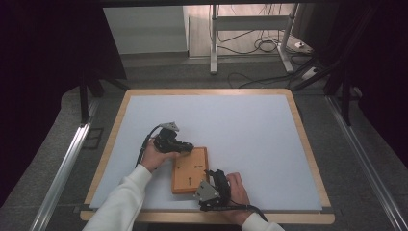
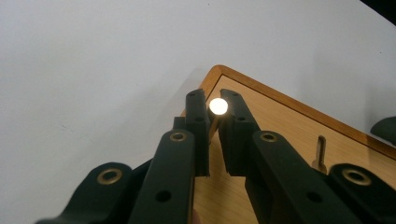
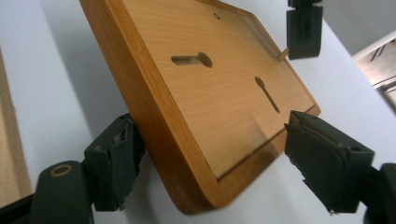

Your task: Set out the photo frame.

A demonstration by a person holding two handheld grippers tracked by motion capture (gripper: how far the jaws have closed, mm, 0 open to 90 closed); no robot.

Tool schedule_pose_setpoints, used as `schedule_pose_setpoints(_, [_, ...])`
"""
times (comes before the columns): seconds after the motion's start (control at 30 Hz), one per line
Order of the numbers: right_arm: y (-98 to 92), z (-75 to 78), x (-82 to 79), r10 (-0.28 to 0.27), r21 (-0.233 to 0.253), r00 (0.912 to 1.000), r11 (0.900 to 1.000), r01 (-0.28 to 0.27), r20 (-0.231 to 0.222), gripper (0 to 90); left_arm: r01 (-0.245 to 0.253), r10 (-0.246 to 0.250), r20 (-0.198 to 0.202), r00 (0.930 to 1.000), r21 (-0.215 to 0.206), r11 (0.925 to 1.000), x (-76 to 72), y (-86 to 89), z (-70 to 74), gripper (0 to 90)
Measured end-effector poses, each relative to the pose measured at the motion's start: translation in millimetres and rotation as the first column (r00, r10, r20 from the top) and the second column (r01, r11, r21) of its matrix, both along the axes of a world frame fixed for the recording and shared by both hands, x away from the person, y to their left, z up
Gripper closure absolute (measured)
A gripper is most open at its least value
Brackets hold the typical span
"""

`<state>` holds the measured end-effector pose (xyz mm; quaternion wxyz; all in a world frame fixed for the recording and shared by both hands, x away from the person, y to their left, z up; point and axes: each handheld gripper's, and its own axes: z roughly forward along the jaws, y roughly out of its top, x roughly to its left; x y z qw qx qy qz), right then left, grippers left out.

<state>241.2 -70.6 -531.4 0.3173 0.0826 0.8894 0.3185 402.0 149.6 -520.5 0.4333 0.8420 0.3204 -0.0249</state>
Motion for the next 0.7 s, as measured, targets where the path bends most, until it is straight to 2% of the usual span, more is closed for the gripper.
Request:
schedule_pose_setpoints(0.1, [6.6, -3.1, -1.9, 0.019, -0.05, 0.9995, 0.999, -0.017, 0.026, 26.2, -0.01, 0.01, -0.001, 0.9999, -0.009, 0.9999, -1.3, -0.1, -0.7, 81.2])
schedule_pose_setpoints(0.17, [7.2, -3.7, -2.2, 0.021, -0.05, 0.9995, 0.999, -0.02, 0.023, 27.3, -0.019, 0.02, 0.01, 0.9998, -0.004, 0.9998, -2.0, -0.2, -1.4, 80.5])
schedule_pose_setpoints(0.23, [7.0, -2.9, -2.6, 0.025, -0.054, 0.9994, 0.998, -0.024, 0.023, 29.7, -0.035, 0.035, 0.031, 0.9989, 0.017, 0.9992, -2.8, -0.1, -1.2, 75.4])
schedule_pose_setpoints(0.27, [7.0, -2.9, -2.4, 0.026, -0.053, 0.9994, 0.998, -0.025, 0.023, 30.2, -0.043, 0.042, 0.034, 0.9985, 0.012, 0.999, -3.1, 0.5, -1.0, 74.0])
schedule_pose_setpoints(0.37, [6.5, -1.9, -2.2, 0.028, -0.052, 0.9994, 0.998, -0.027, 0.022, 32.8, -0.073, 0.073, 0.048, 0.9962, -0.001, 0.9973, -4.9, 3.8, 1.4, 63.4])
schedule_pose_setpoints(0.47, [6.5, -1.2, -1.9, 0.03, -0.055, 0.9994, 0.998, -0.029, 0.016, 34.6, -0.096, 0.095, 0.077, 0.9925, 0.008, 0.9954, -9.3, 8.6, 6.5, 55.8])
schedule_pose_setpoints(0.53, [6.3, -1.5, -1.8, 0.025, -0.062, 0.9995, 0.998, -0.024, 0.018, 35.2, -0.097, 0.096, 0.093, 0.991, 0.009, 0.9952, -13.0, 12.7, 9.4, 54.1])
schedule_pose_setpoints(0.7, [6.6, -1.1, -1.8, 0.025, -0.061, 0.999, 0.998, -0.023, 0.038, 37.5, -0.108, 0.107, 0.099, 0.9892, -0.003, 0.9942, -18.1, 21.6, 11.2, 53.2])
